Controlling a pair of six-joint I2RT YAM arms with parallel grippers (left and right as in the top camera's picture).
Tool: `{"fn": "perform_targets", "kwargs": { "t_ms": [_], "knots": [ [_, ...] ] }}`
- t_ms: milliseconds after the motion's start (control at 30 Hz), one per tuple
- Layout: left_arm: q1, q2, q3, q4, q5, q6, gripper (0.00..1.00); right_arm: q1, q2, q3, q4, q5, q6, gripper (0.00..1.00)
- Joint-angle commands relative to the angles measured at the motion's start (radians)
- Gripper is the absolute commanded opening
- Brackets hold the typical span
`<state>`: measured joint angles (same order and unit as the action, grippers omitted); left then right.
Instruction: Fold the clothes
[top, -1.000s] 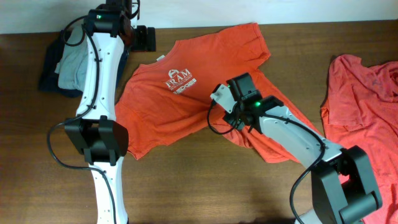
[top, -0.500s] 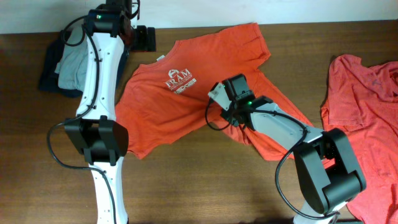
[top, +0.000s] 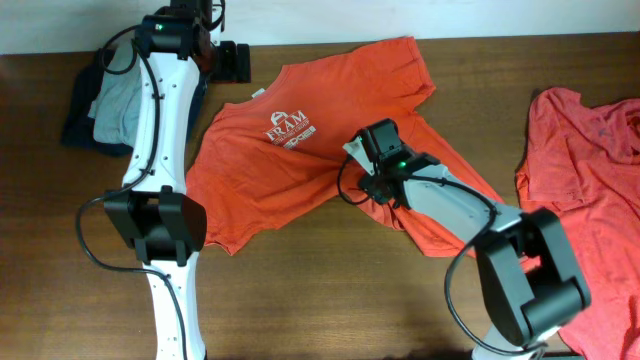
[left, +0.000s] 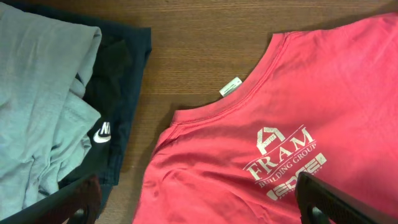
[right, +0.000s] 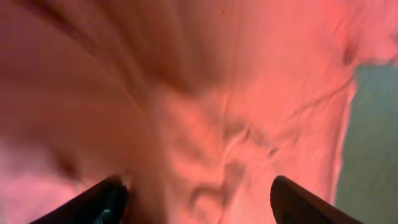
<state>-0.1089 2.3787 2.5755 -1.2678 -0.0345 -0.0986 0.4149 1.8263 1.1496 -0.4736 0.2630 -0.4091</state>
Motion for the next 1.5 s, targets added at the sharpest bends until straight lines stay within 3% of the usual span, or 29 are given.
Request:
{"fn": "perform_targets", "kwargs": {
  "t_ms": [0, 133, 367, 567, 800, 1100, 1467],
  "knots": [
    [0.000, -0.027, 0.011, 0.002, -0.007, -0.006, 0.99, -0.001, -0.121, 0.072, -0.080, -0.087, 0.109, 0.79],
    [0.000, -0.027, 0.011, 0.002, -0.007, -0.006, 0.99, -0.001, -0.217, 0.109, -0.212, -0.246, 0.202, 0.77],
    [-0.001, -0.027, 0.011, 0.002, -0.007, -0.006, 0.99, -0.001, -0.222, 0.097, -0.396, -0.441, 0.392, 0.61],
    [0.000, -0.027, 0.011, 0.002, -0.008, -0.006, 0.99, -0.001, -0.119, 0.088, -0.439, -0.444, 0.392, 0.53],
    [0.000, -0.027, 0.011, 0.002, -0.008, -0.006, 0.99, -0.004, -0.005, 0.088, -0.436, -0.377, 0.391, 0.34],
    [0.000, -0.027, 0.011, 0.002, -0.007, -0.006, 0.99, -0.010, 0.014, 0.087, -0.415, -0.199, 0.392, 0.34],
    [0.000, -0.027, 0.011, 0.002, -0.007, -0.006, 0.99, -0.115, 0.014, 0.086, -0.363, -0.198, 0.392, 0.35]
  ]
}}
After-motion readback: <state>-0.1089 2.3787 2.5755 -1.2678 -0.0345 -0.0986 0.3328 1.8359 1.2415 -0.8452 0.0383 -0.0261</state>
